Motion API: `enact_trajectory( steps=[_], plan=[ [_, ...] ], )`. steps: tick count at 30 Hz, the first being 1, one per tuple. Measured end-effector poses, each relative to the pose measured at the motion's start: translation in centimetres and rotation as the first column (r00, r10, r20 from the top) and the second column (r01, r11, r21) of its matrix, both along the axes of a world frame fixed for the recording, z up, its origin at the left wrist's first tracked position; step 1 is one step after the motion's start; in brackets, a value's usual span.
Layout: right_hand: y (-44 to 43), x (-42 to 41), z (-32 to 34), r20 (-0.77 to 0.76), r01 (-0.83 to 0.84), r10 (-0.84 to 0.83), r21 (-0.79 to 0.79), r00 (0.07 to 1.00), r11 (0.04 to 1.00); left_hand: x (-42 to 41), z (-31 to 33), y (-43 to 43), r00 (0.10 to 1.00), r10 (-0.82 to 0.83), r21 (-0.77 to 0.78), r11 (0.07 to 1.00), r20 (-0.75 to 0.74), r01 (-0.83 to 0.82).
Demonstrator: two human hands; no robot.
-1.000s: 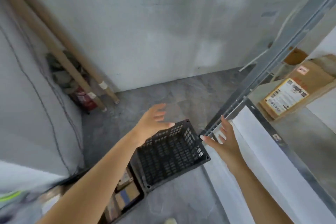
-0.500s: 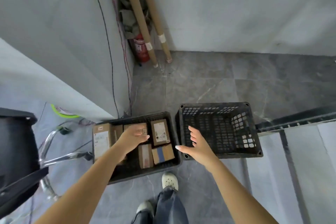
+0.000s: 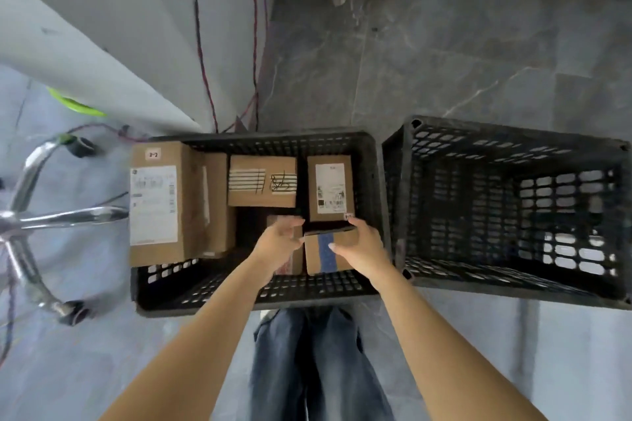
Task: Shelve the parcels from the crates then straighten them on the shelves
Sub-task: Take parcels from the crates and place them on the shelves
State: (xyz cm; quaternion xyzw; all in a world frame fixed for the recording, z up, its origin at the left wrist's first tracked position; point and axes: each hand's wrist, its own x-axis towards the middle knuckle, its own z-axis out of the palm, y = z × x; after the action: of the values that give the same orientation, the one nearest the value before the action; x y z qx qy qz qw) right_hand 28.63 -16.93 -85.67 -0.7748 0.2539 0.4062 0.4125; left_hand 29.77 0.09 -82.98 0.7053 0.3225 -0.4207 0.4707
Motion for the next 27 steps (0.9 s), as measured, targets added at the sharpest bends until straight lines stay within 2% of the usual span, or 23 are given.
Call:
enact_trajectory(
  steps=[2,5,9,11,14,17,20,22,24,27],
  plan=[
    [0.6,-0.4,-3.9,-0.013,-0.015,0.014,-0.096,1.000,0.995,-0.5,-3.8,-0.4,0.999,0.042,-0.001,0.999,-0.003,-0.042],
    [1.1,-1.1,-7.9,-0.018,0.070,-0.075,-0.189,0.997,0.980,-1.1,-7.6,-1.9,0.992,0.110,-0.046,0.993,-0.059,-0.113],
    [0.8,-2.4,-9.3,0.019,0.167,-0.166,-0.179,0.986,0.970,-1.9,-9.4,-3.4,0.954,0.218,-0.076,0.968,-0.206,-0.237],
    [0.5,-3.1,-7.7,0.050,0.211,-0.206,-0.158,0.977,0.965,-2.7,-7.9,-3.5,0.952,0.227,-0.114,0.961,-0.204,-0.254],
    [0.6,-4.2,-2.5,0.096,0.277,-0.266,-0.138,0.959,0.951,-3.4,-2.2,-3.2,0.968,0.220,-0.158,0.959,-0.118,-0.237],
    [1.1,-5.6,4.8,0.231,0.383,-0.359,-0.069,0.904,0.921,-3.4,5.9,-2.7,0.968,0.247,-0.213,0.945,-0.034,-0.249],
    [1.7,-6.0,12.8,0.341,0.487,-0.478,0.064,0.810,0.871,-2.6,14.5,-2.6,0.961,0.245,-0.288,0.936,0.129,-0.200],
    [2.0,-5.3,18.1,0.377,0.575,-0.594,0.175,0.711,0.799,-1.3,19.9,-3.1,0.938,0.216,-0.309,0.943,0.271,-0.128],
    [2.1,-3.6,22.9,0.348,0.640,-0.699,0.285,0.624,0.713,0.8,24.8,-3.6,0.906,0.225,-0.339,0.935,0.358,-0.099],
    [1.5,-0.5,29.5,0.272,0.671,-0.775,0.389,0.570,0.631,3.9,31.4,-4.3,0.852,0.253,-0.413,0.909,0.458,-0.048]
  ],
)
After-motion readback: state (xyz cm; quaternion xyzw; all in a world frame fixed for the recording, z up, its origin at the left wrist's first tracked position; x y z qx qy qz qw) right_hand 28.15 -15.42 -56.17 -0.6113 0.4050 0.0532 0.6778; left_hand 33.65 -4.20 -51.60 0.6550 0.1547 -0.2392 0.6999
